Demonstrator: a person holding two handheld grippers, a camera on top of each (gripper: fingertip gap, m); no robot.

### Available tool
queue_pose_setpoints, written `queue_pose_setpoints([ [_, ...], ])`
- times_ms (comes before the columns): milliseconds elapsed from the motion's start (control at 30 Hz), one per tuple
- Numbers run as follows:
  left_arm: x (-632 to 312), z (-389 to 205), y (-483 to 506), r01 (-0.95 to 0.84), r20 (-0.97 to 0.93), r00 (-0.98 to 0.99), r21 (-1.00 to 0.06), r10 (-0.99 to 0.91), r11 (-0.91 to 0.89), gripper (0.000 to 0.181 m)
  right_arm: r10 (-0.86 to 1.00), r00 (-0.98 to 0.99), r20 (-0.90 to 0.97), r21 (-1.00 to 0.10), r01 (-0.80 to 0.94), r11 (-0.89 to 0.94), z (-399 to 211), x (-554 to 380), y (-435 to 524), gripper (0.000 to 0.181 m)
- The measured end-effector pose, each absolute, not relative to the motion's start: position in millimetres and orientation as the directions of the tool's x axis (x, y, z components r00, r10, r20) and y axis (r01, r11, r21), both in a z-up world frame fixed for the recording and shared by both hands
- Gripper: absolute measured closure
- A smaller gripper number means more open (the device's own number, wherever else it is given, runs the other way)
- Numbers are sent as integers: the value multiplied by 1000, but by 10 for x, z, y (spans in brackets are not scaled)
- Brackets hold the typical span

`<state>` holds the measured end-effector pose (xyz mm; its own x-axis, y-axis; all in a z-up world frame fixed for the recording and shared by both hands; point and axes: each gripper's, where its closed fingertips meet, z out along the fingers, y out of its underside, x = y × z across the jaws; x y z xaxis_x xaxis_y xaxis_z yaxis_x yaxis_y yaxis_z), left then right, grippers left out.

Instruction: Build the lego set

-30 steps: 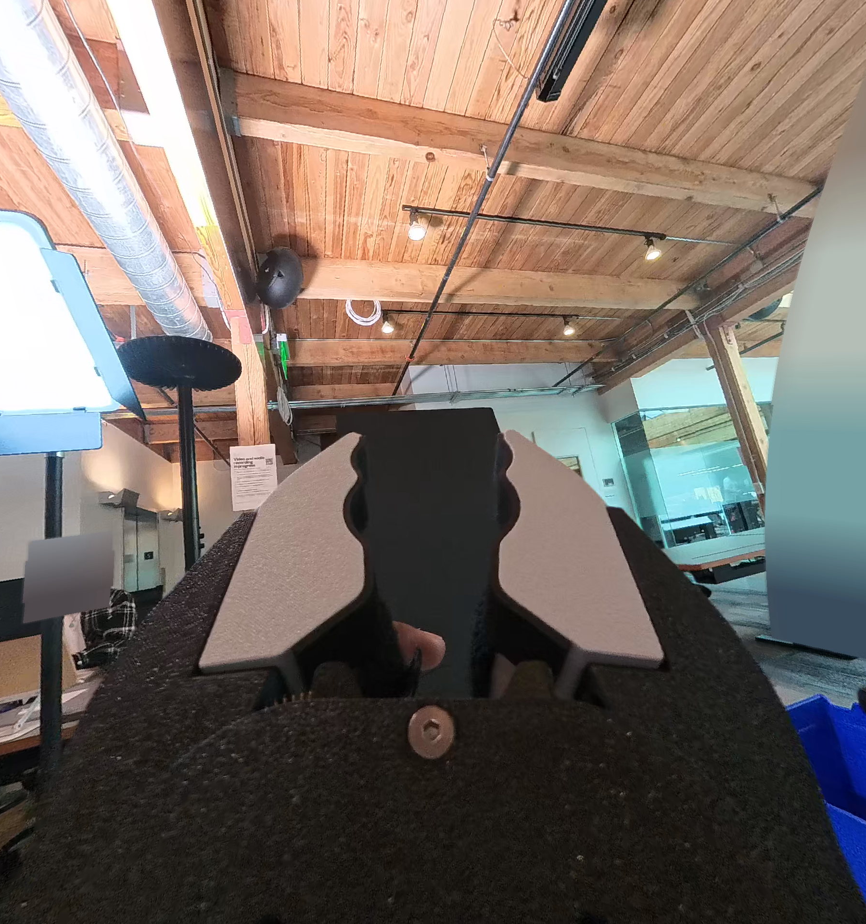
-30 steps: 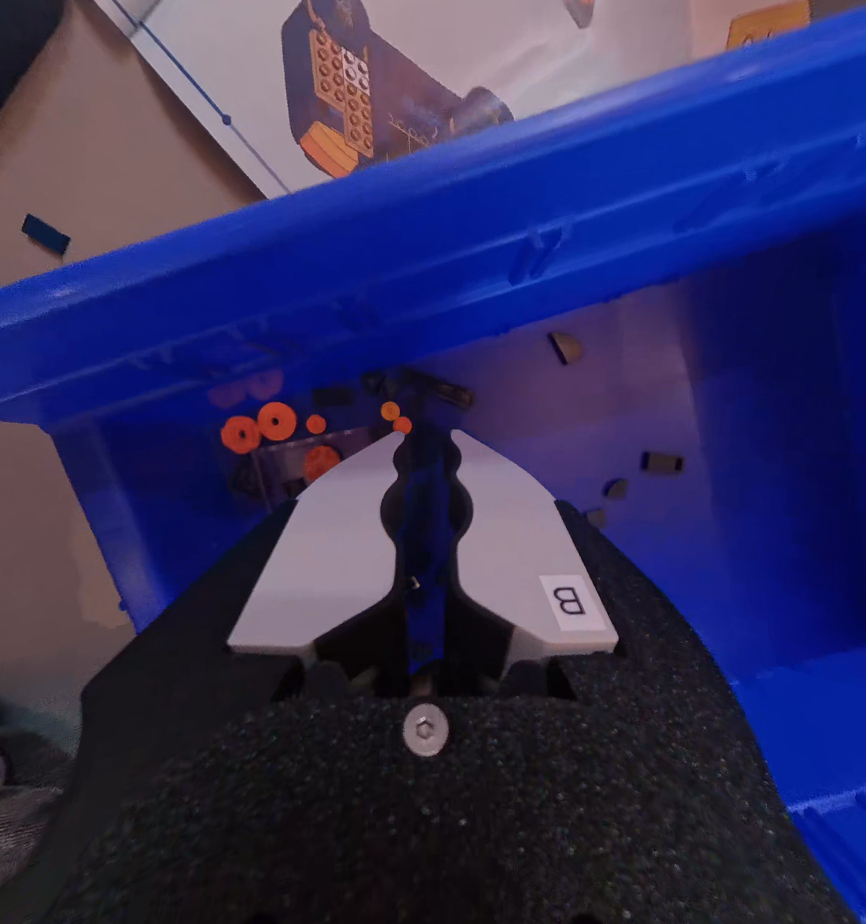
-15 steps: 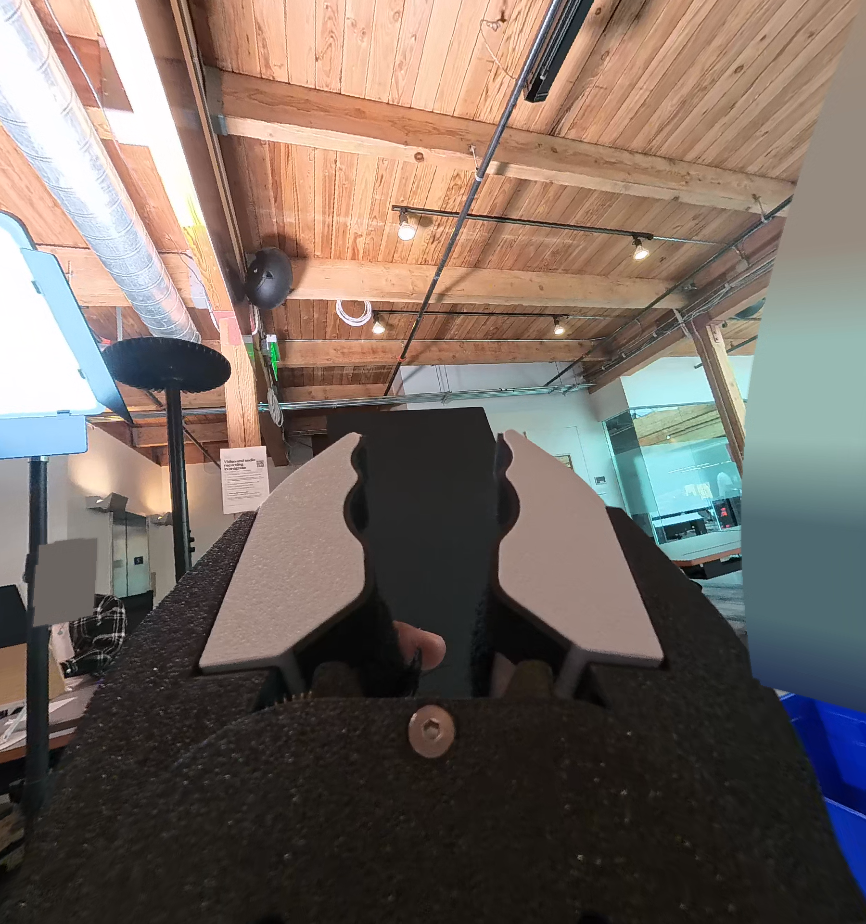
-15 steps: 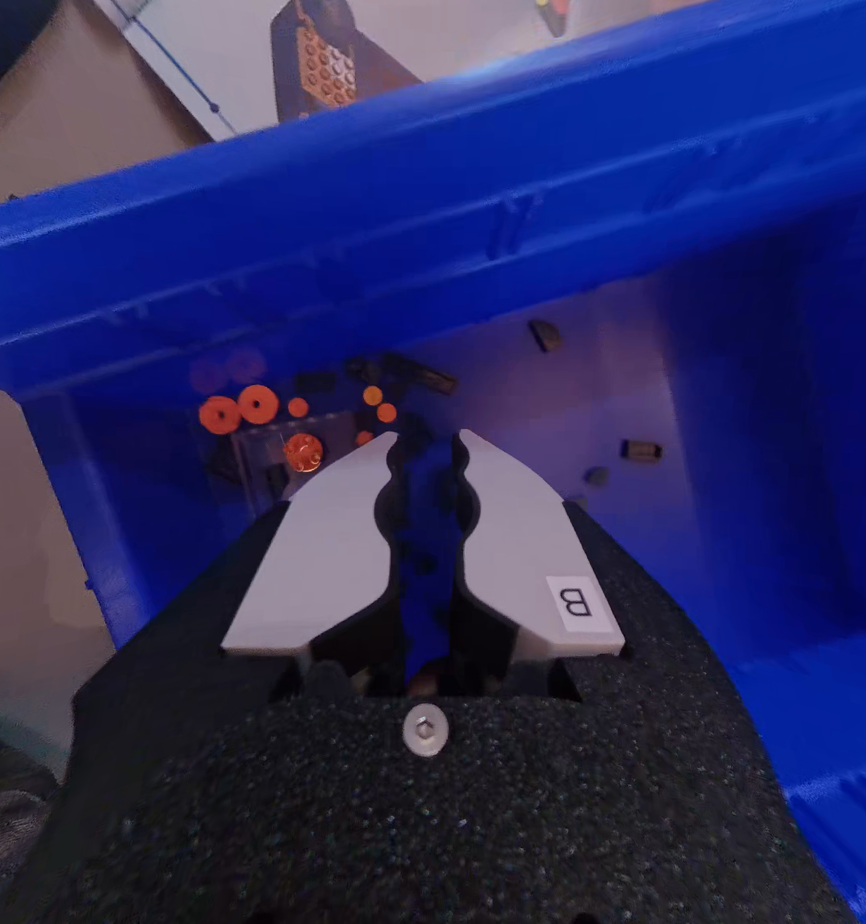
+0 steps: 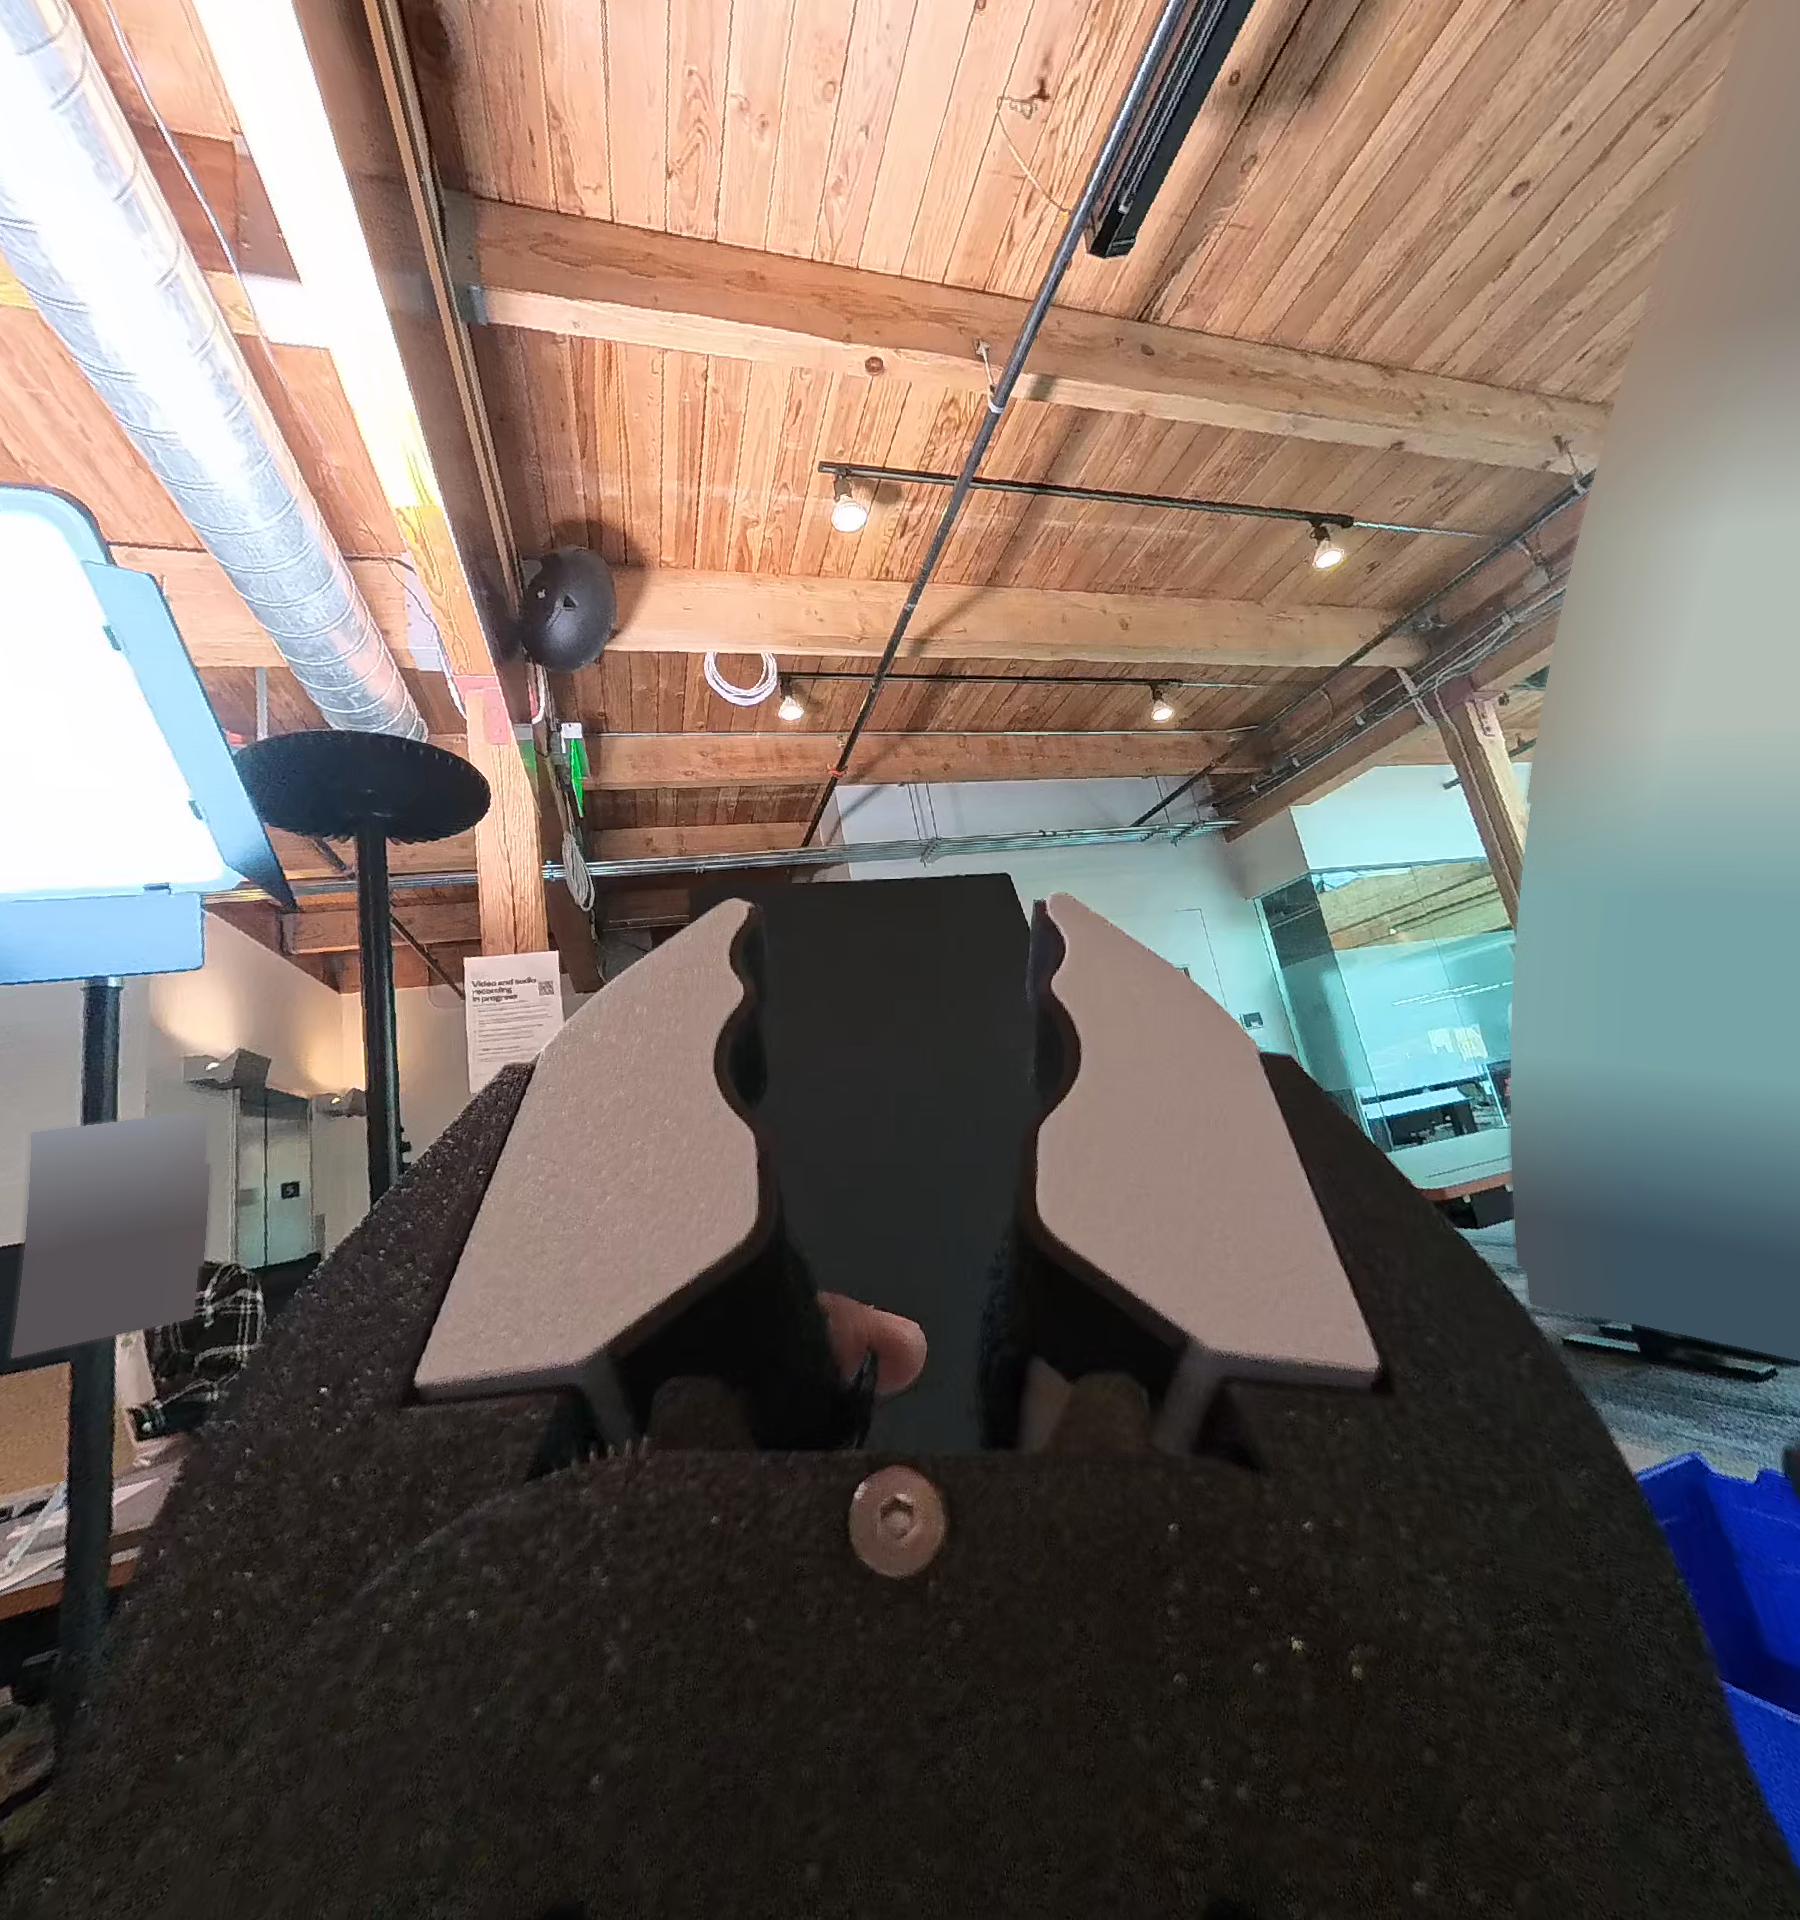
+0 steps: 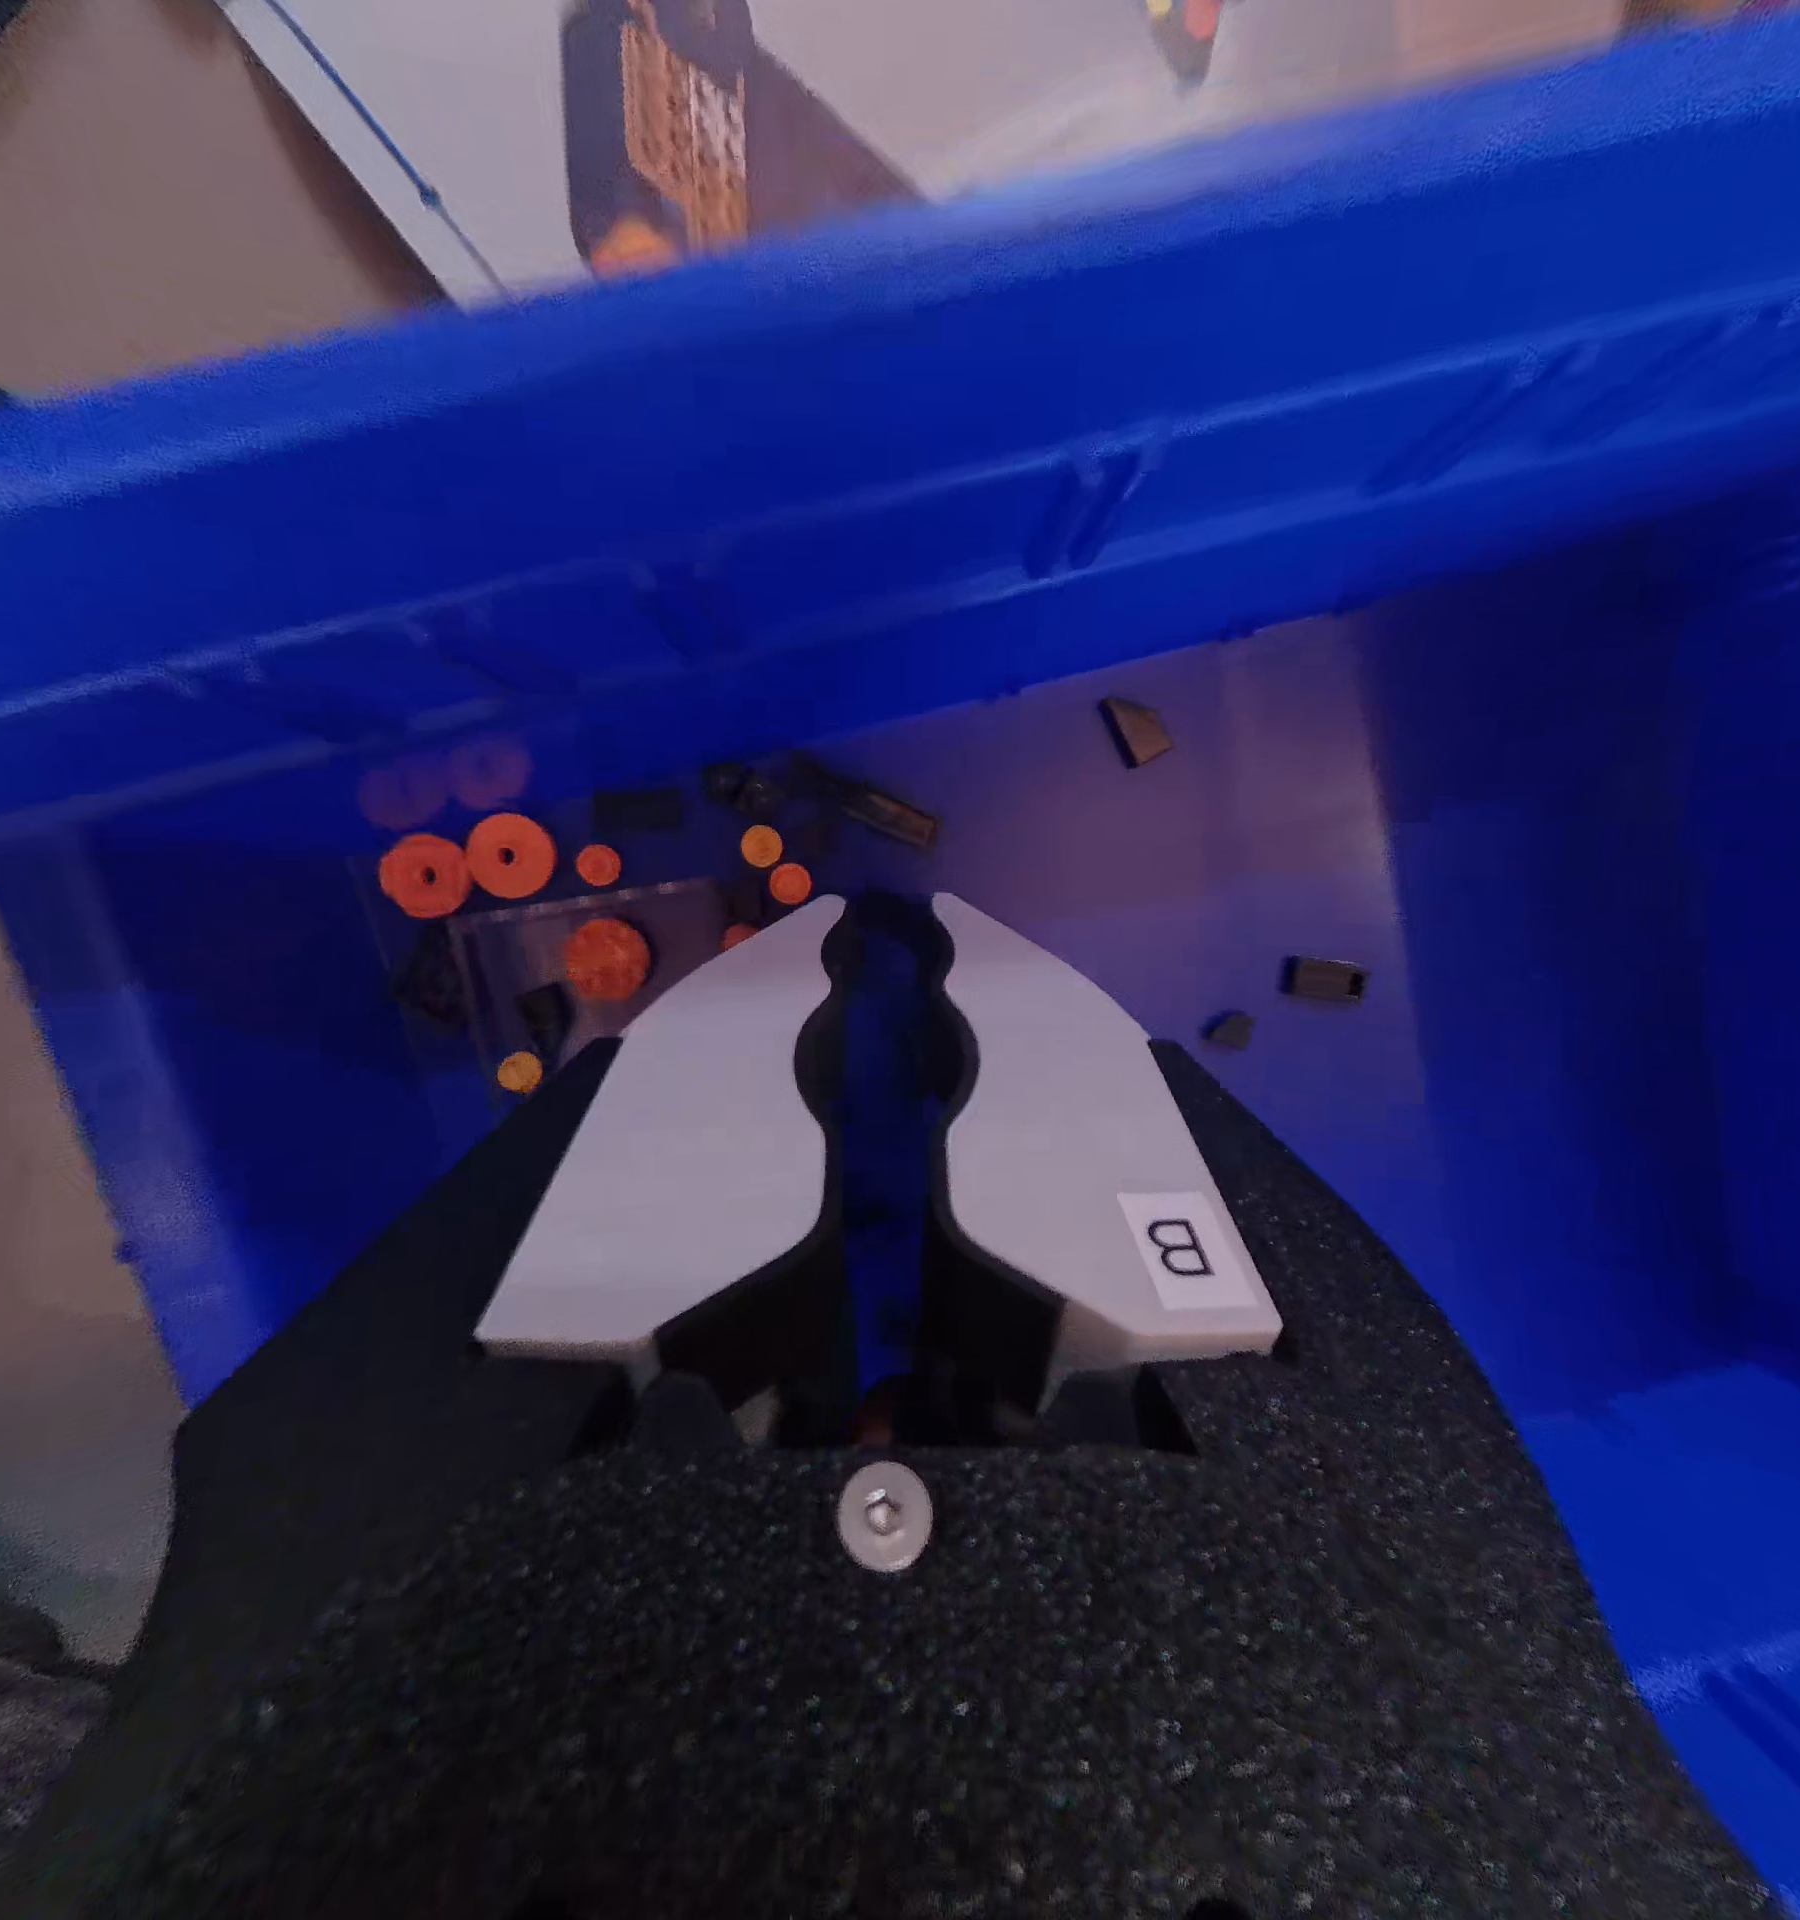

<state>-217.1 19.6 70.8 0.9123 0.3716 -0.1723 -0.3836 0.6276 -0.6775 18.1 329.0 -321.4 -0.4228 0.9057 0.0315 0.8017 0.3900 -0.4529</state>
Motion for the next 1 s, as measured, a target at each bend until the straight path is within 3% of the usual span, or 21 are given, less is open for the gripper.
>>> queue_pose_setpoints([
  [200, -2179, 782, 29, -387, -155, 910, -653, 385, 651, 133, 905, -413, 102, -705, 612, 358, -2112, 254, 2499, 172],
  [267, -2192, 800, -19, -391, -151, 907, -647, 393, 655, 133, 890, -449, 80, -741, 571, 354, -2045, 331, 1996, 172],
  [400, -2214, 826, -95, -376, -132, 913, -640, 386, 670, 133, 935, -351, -53, -684, 695, 222, -2653, 306, 1428, 171],
  [533, -2187, 856, -163, -379, -133, 913, -628, 386, 680, 133, 977, -210, -44, -558, 816, 151, -3274, 319, 1457, 171],
  [767, -2182, 910, -314, -395, -125, 905, -597, 406, 698, 134, 985, -169, -28, -509, 851, 131, -3380, 331, 1512, 164],
  [1000, -2181, 898, -280, -400, -130, 903, -602, 409, 692, 134, 989, -137, -57, -606, 792, 74, -3088, 451, 1599, 162],
])
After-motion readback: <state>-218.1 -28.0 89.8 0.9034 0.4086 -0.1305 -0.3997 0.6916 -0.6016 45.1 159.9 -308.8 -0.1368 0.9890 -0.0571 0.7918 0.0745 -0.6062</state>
